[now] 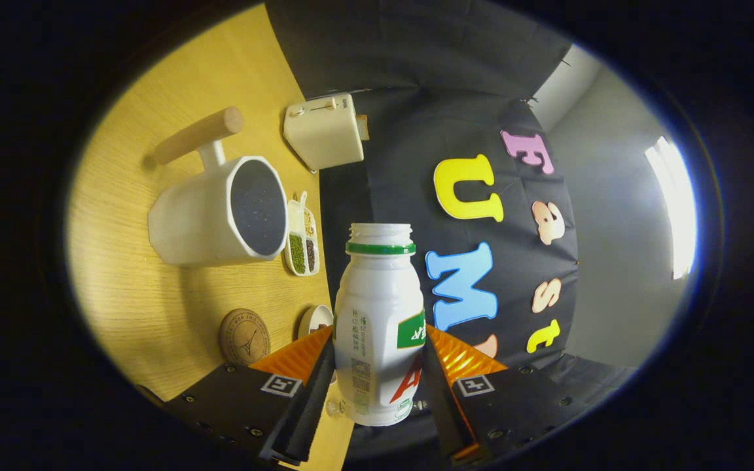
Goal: Take the bottle from table, then pour the juice into the cup, finally place the bottle on the coaster
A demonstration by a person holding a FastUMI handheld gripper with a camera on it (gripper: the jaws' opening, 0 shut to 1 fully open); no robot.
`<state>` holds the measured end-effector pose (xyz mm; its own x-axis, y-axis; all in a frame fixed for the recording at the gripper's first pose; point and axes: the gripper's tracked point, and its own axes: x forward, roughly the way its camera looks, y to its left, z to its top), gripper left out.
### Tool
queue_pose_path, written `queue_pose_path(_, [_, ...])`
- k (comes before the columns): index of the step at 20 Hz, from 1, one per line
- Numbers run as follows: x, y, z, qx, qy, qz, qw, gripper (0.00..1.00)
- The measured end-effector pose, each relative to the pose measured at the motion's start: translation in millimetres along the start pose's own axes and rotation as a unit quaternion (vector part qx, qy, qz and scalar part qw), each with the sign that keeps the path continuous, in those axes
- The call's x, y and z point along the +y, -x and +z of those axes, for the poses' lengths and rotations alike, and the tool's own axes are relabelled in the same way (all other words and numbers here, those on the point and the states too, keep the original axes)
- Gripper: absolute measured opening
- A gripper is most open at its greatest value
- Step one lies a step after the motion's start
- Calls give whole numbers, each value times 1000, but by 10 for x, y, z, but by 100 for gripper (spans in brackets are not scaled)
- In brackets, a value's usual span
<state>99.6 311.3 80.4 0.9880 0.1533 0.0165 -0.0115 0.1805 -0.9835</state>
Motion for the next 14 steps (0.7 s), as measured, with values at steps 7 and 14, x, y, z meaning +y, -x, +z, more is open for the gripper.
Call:
queue_pose_path(7, [26, -30, -79, 11, -90, 21, 996, 71])
queue_pose_path(14, [109, -60, -103, 16, -189, 57, 980, 71])
